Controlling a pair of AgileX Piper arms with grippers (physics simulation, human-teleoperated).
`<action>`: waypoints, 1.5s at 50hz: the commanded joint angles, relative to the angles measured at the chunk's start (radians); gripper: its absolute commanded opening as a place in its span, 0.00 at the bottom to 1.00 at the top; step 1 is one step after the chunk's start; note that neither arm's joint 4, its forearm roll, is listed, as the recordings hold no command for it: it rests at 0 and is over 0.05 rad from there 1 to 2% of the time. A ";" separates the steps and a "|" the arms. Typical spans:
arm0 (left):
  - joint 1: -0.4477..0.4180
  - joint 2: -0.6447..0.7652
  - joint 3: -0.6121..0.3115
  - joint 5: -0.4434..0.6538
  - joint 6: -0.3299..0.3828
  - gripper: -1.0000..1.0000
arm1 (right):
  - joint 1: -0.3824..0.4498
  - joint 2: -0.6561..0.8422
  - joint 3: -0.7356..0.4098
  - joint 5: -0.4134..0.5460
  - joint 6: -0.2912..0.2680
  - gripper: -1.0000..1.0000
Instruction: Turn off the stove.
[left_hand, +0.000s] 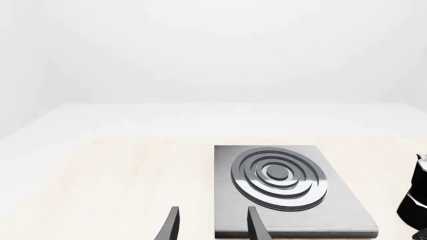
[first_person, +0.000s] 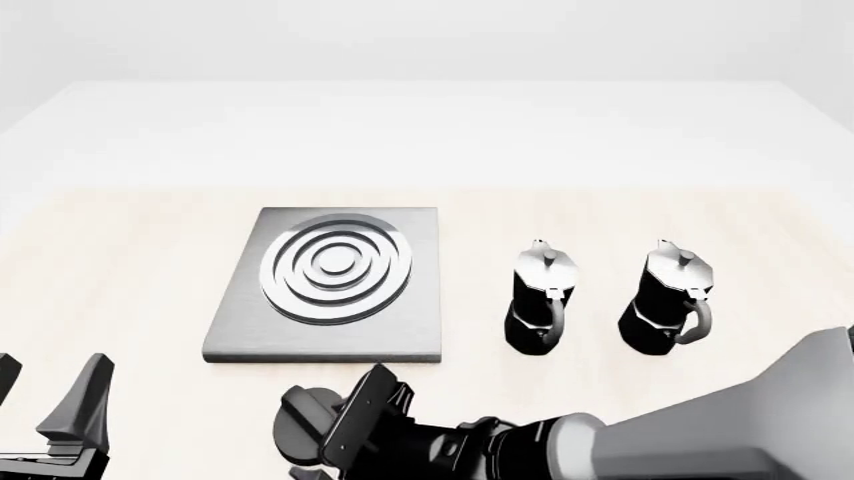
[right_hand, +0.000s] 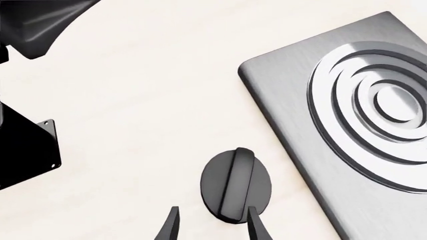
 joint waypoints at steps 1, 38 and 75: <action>0.000 0.000 0.000 0.000 0.000 1.00 | 0.003 0.057 -0.019 -0.017 0.011 1.00; 0.000 0.000 0.000 0.000 0.000 1.00 | 0.040 0.073 -0.028 -0.010 0.022 1.00; 0.000 0.000 0.000 0.000 0.000 1.00 | 0.055 0.109 -0.122 0.046 -0.002 1.00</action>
